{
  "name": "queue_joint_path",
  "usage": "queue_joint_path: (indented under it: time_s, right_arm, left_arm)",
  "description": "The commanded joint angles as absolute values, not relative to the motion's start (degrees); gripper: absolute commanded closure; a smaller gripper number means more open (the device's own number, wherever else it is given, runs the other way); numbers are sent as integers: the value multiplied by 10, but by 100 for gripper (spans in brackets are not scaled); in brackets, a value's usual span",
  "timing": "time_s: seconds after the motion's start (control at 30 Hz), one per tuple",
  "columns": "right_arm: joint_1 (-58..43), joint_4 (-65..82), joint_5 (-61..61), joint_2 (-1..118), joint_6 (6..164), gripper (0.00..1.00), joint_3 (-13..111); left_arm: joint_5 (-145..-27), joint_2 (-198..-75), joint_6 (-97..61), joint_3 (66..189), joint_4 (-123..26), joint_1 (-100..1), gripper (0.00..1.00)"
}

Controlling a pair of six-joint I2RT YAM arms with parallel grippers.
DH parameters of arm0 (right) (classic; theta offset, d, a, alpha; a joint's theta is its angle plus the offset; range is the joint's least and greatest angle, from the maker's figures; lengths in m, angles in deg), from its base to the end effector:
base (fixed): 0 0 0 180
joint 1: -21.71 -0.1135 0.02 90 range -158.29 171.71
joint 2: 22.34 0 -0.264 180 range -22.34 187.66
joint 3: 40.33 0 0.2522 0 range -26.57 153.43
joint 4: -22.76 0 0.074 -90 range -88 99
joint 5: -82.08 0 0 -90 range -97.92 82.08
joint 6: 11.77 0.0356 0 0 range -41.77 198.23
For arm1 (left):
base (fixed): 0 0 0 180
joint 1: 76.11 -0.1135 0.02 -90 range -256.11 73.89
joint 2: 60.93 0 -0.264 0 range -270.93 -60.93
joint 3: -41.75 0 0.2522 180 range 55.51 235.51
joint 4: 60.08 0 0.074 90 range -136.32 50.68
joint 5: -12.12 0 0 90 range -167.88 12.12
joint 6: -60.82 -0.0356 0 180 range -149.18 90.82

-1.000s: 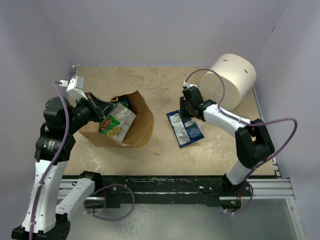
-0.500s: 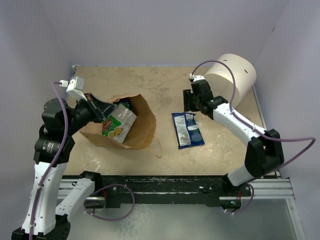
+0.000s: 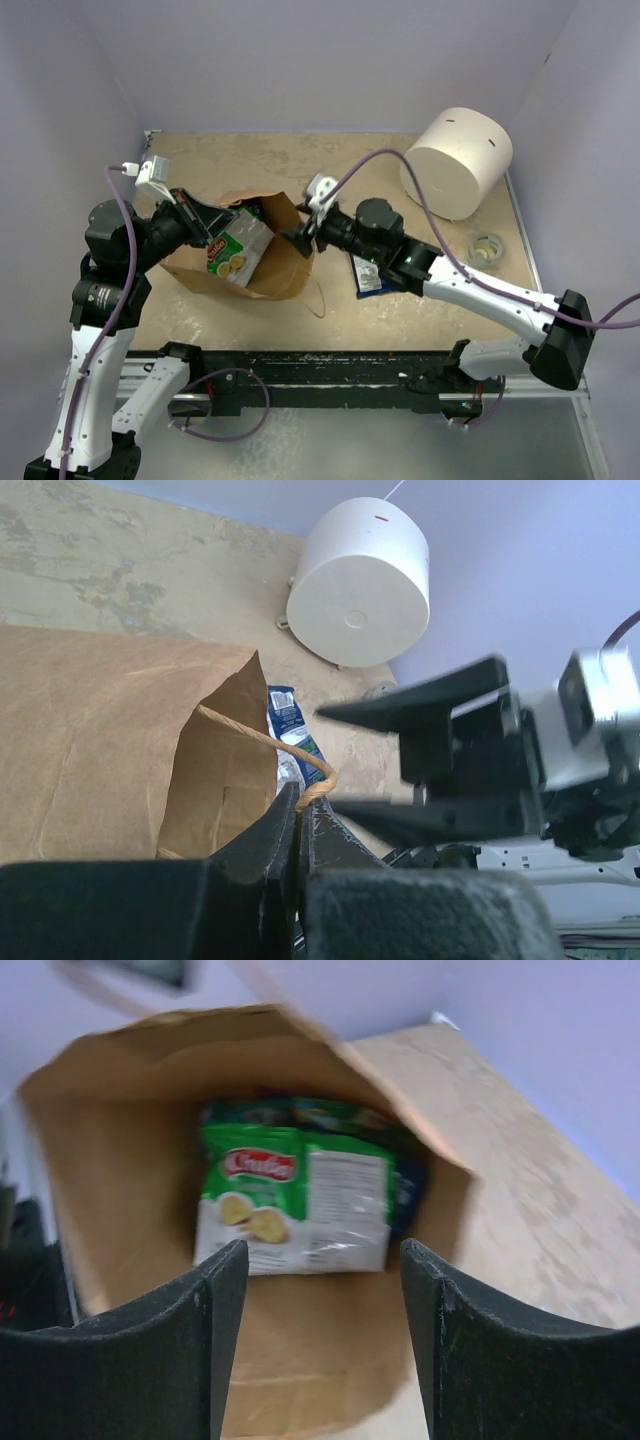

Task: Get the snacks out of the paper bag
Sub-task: Take out the snack from the paper bag.

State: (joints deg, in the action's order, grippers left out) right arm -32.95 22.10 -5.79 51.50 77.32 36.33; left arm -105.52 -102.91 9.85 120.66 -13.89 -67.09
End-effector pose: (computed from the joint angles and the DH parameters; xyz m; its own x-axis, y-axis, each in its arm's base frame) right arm 0.1770 0.2519 0.3836 0.0351 0.0220 -0.9991 -0.8362 0.5482 -0.0173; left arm 0.1253 -0.0366 0.4246 -0.4957 -0.4862 -0.7197 0.3591 0.6398 -0.6795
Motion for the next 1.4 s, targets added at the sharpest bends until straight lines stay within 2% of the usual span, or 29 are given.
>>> queue_joint_path:
  time_s: [0.0, 0.17, 0.27, 0.4, 0.5, 0.57, 0.67, 0.87, 1.37]
  right_arm:
    - [-381, 381, 65, 529, 649, 35, 317]
    - [-394, 385, 84, 625, 611, 35, 370]
    - [-396, 462, 55, 681, 604, 35, 367]
    - [-398, 484, 44, 747, 564, 35, 397]
    - [-399, 486, 56, 781, 513, 31, 408]
    - [-397, 461, 115, 793, 448, 27, 420]
    - [-393, 441, 136, 805, 374, 19, 424]
    - [-391, 414, 99, 841, 282, 14, 451]
    - [-340, 394, 53, 897, 212, 14, 513]
  left_arm:
    - [-1072, -1020, 115, 1209, -187, -671, 100]
    - [-1081, -1022, 114, 1215, -189, -671, 100]
    - [-1075, -1025, 115, 1221, -184, -671, 100]
    - [-1080, -1030, 126, 1221, -190, -671, 100]
    - [-1080, -1030, 132, 1221, -194, -671, 100]
    - [-1081, -1030, 134, 1223, -196, -671, 100]
    - [-1087, -1030, 140, 1224, -193, -671, 100]
    - [-1092, -1032, 140, 1230, -190, -671, 100]
    - [-1081, -1031, 138, 1237, -182, -671, 100]
